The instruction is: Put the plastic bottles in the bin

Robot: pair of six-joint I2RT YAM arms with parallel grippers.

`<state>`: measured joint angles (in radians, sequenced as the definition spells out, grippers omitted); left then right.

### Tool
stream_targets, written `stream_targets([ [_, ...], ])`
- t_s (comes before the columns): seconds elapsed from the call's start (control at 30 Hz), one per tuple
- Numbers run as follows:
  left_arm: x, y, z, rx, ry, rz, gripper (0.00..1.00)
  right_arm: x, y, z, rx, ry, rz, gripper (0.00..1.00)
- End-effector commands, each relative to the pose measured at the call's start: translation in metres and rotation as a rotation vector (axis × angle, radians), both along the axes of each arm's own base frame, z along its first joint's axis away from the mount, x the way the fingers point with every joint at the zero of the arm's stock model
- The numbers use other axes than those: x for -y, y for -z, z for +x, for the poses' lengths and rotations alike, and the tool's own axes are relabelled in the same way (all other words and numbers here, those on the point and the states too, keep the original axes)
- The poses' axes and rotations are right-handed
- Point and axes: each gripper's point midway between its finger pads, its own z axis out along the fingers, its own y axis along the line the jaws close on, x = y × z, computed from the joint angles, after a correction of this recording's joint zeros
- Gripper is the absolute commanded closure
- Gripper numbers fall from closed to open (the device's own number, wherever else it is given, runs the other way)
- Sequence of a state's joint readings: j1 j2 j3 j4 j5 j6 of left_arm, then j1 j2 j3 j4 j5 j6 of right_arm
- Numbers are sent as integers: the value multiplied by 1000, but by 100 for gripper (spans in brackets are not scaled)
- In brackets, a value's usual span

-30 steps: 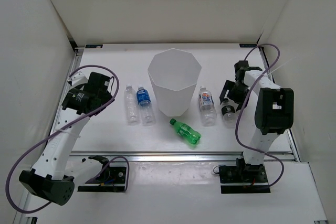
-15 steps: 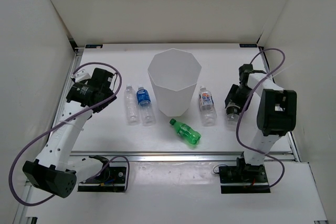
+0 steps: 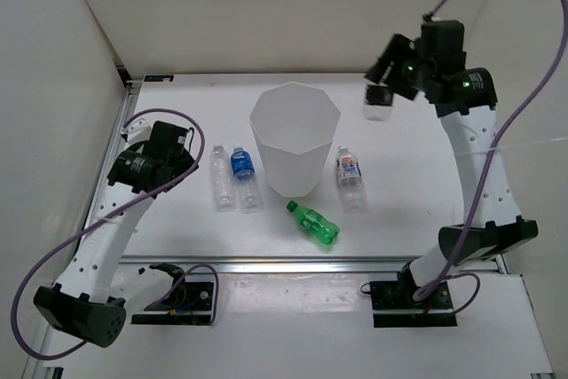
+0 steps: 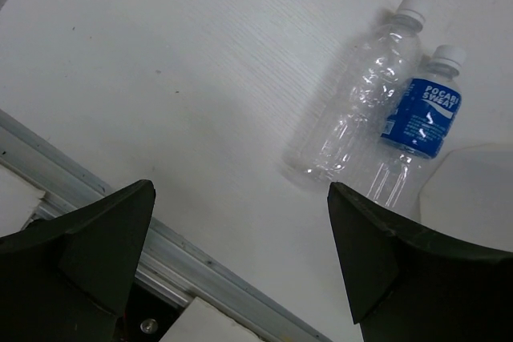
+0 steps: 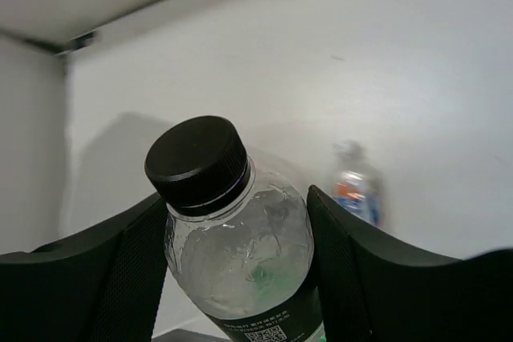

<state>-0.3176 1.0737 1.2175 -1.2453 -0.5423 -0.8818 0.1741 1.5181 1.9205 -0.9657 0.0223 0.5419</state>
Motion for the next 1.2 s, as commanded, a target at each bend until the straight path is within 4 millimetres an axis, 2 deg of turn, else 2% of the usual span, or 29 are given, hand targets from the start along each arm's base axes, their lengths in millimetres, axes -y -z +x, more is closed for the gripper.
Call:
stream_targets([
  [0.0, 9, -10, 17, 81, 42, -31, 0, -85, -36, -2, 77, -212, 62, 77],
  [0.03, 14, -6, 20, 78, 69, -45, 0, -107, -48, 7, 111, -269, 73, 75],
  [0.07, 21, -1, 30, 94, 93, -61, 0, -121, -50, 9, 118, -297, 77, 74],
  [0.1, 25, 2, 32, 95, 120, -69, 0, -145, -36, 8, 79, -353, 77, 74],
  [0.2, 39, 14, 46, 67, 175, -97, 0, -166, -26, 5, 62, -385, 61, 67],
  [0.23, 45, 19, 49, 42, 188, -112, 0, -169, -15, 6, 45, -392, 34, 60],
  [0.27, 49, 17, 55, 49, 205, -117, 0, -175, 0, 1, 12, -409, 9, 48],
  [0.33, 53, 17, 63, 49, 228, -114, 0, -181, 13, -4, -19, -440, -5, 39],
  [0.37, 54, 20, 68, 40, 237, -106, 0, -182, 13, -6, -21, -449, 1, 20],
  [0.4, 55, 22, 71, 40, 237, -106, 0, -187, 3, -6, 9, -465, 1, 10],
  [0.43, 56, 23, 75, 40, 245, -100, 0, -183, 0, -9, 3, -458, -7, 0],
  [0.53, 61, 30, 92, 54, 246, -102, 0, -170, -28, -18, 64, -430, -5, 0],
  [0.57, 64, 37, 100, 47, 245, -101, 0, -167, -33, -23, 71, -429, -3, 0],
  [0.6, 65, 42, 103, 38, 252, -94, 0, -161, -46, -32, 105, -429, 10, 0],
  [0.67, 69, 54, 109, 5, 280, -87, 0, -158, -47, -39, 110, -443, 8, 0],
  [0.7, 76, 61, 118, -19, 307, -97, 0, -155, -53, -46, 128, -459, 6, 0],
  [0.77, 78, 72, 124, -54, 313, -86, 0, -151, -60, -51, 154, -468, -1, 0],
  [0.8, 78, 88, 125, -100, 318, -74, 0, -152, -60, -52, 157, -483, -5, 0],
  [0.9, 80, 102, 132, -120, 317, -71, 0, -144, -58, -53, 147, -481, -37, 0],
  [0.93, 82, 113, 131, -151, 321, -75, 0, -142, -64, -56, 164, -480, -31, 0],
  [1.03, 88, 130, 132, -193, 324, -117, 0, -140, -60, -58, 151, -492, -54, 0],
  [1.1, 91, 135, 133, -205, 319, -132, 0, -135, -68, -62, 176, -488, -59, 0],
  [1.13, 93, 142, 135, -218, 323, -139, 0, -135, -63, -62, 165, -489, -63, 0],
  [1.17, 93, 146, 134, -227, 322, -137, 0, -133, -67, -65, 175, -488, -60, 0],
])
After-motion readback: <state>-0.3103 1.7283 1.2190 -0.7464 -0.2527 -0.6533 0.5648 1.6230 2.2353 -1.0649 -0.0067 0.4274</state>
